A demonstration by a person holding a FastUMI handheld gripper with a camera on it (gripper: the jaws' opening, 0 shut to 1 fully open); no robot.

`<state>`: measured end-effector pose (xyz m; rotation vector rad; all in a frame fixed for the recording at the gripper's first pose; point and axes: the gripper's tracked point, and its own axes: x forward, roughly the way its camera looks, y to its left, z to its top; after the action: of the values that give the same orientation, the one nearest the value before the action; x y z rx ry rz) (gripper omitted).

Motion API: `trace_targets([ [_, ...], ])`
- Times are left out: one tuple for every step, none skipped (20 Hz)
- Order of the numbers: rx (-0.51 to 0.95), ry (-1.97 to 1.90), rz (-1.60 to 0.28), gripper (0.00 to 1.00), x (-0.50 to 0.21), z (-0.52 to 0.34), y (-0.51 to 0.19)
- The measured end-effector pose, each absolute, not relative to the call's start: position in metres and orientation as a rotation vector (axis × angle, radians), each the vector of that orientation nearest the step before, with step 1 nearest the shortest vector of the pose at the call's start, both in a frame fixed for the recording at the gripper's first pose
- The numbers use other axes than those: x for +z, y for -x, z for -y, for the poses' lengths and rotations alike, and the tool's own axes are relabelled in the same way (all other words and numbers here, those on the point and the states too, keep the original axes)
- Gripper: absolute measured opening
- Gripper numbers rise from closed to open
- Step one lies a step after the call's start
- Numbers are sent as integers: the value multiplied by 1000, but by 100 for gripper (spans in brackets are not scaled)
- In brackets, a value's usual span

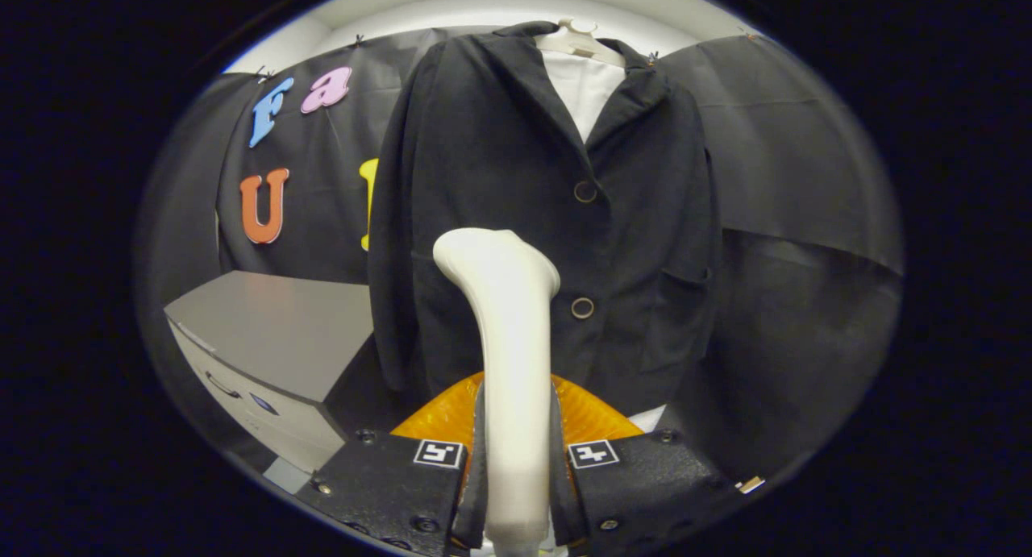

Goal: Iron the clothes twice with a garment steamer, once on the left side and once on the right side.

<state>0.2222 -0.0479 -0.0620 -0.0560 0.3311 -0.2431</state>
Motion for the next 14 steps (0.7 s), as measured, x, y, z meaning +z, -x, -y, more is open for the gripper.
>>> trace_targets([
  [-246, 60, -342, 34, -66, 48, -223],
  [-248, 61, -351, 34, -70, 48, -224],
  [-251, 61, -362, 34, -73, 49, -222],
  [-255, 64, -373, 34, -78, 48, -221],
  [-261, 68, -383, 34, -84, 49, -219],
  [-265, 74, -394, 34, -90, 49, -217],
  [-270, 77, -405, 34, -98, 54, -212],
  [-271, 79, -421, 34, -107, 57, -209],
  [-272, 76, -438, 34, -116, 59, -203],
  [-273, 72, -458, 34, -124, 60, -200],
  [-275, 69, -480, 34, -133, 60, -198],
  [-279, 66, -496, 34, -138, 58, -198],
  [-285, 67, -514, 34, -146, 60, -196],
  [-292, 65, -529, 34, -156, 62, -192],
])
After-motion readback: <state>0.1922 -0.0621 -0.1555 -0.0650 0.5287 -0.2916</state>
